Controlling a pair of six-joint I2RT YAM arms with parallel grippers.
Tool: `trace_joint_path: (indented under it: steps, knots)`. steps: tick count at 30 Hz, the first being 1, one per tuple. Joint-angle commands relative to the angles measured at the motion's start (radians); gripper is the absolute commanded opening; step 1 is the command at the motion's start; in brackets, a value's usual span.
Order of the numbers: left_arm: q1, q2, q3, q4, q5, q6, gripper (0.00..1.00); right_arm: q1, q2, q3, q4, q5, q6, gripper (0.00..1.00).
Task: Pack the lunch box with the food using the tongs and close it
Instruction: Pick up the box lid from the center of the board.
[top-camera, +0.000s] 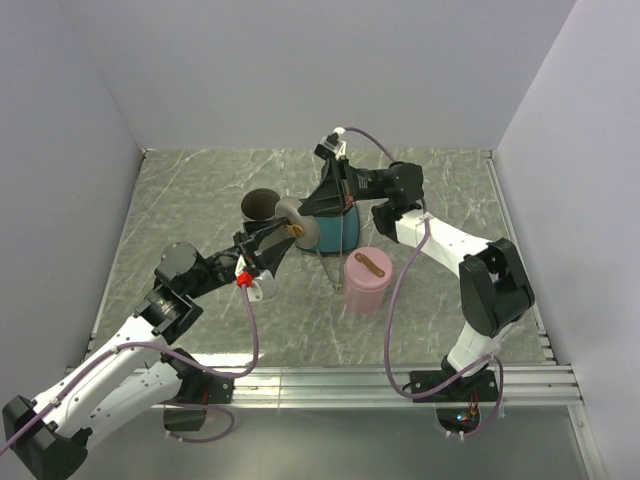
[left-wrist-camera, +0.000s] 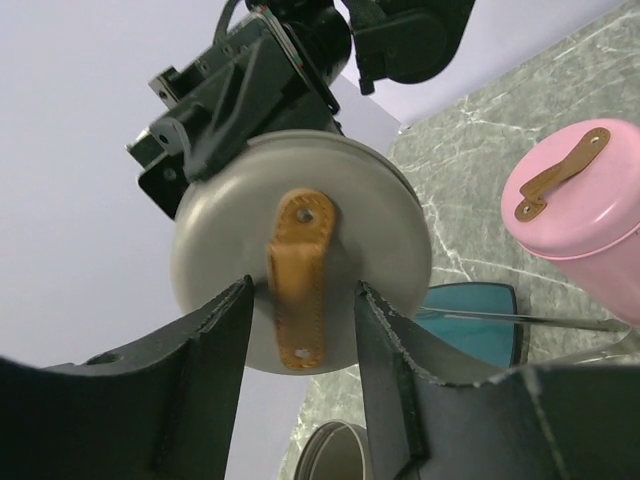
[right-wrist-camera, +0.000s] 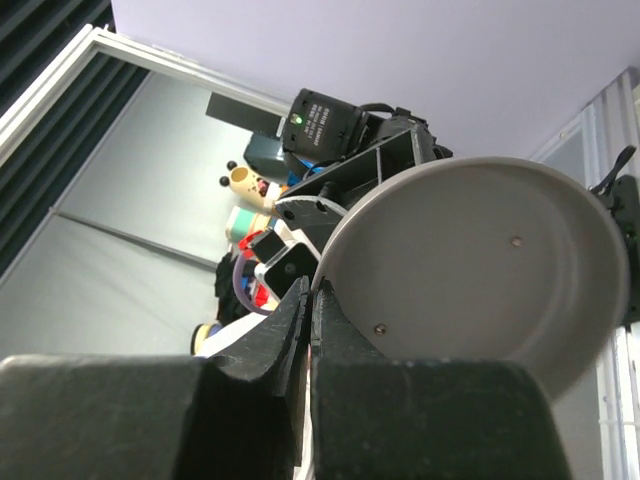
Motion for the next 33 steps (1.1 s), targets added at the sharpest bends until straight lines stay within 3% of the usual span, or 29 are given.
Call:
trace_joint_path:
  steps: [1, 10, 19, 20, 22, 23, 25, 26, 29, 33]
  knots:
    - [-0.009, -0.006, -0.002, 0.049, -0.031, 0.010, 0.50, 0.030, -0.037, -0.014, 0.046, 0.012, -0.017, 0.00]
    - [-0.021, -0.006, -0.013, 0.058, -0.039, 0.028, 0.35, 0.044, -0.040, -0.012, 0.040, 0.018, -0.012, 0.00]
    - [-0.034, -0.006, -0.007, 0.034, -0.042, 0.011, 0.07, 0.042, -0.033, -0.016, 0.063, 0.020, 0.013, 0.00]
    - [-0.035, -0.007, -0.005, 0.029, -0.039, -0.003, 0.01, 0.042, -0.036, -0.016, 0.031, 0.018, -0.010, 0.00]
    - [-0.037, -0.012, 0.001, 0.022, -0.037, -0.033, 0.01, 0.033, -0.042, -0.011, -0.039, 0.009, -0.056, 0.00]
    - [-0.037, -0.012, 0.007, -0.001, -0.039, -0.071, 0.01, 0.031, -0.048, -0.005, -0.158, 0.004, -0.131, 0.00]
    - [-0.037, -0.009, 0.032, -0.031, -0.046, -0.110, 0.01, 0.027, -0.052, 0.029, -0.291, -0.020, -0.222, 0.18]
    - [-0.035, -0.006, 0.041, -0.067, -0.058, -0.139, 0.01, 0.018, -0.056, 0.043, -0.422, -0.026, -0.315, 0.36]
    - [-0.037, -0.007, 0.078, -0.130, -0.077, -0.170, 0.01, -0.014, -0.062, 0.073, -0.540, -0.028, -0.407, 0.56]
    - [-0.037, -0.003, 0.160, -0.303, -0.121, -0.245, 0.00, -0.091, -0.066, 0.107, -0.701, -0.002, -0.526, 0.73]
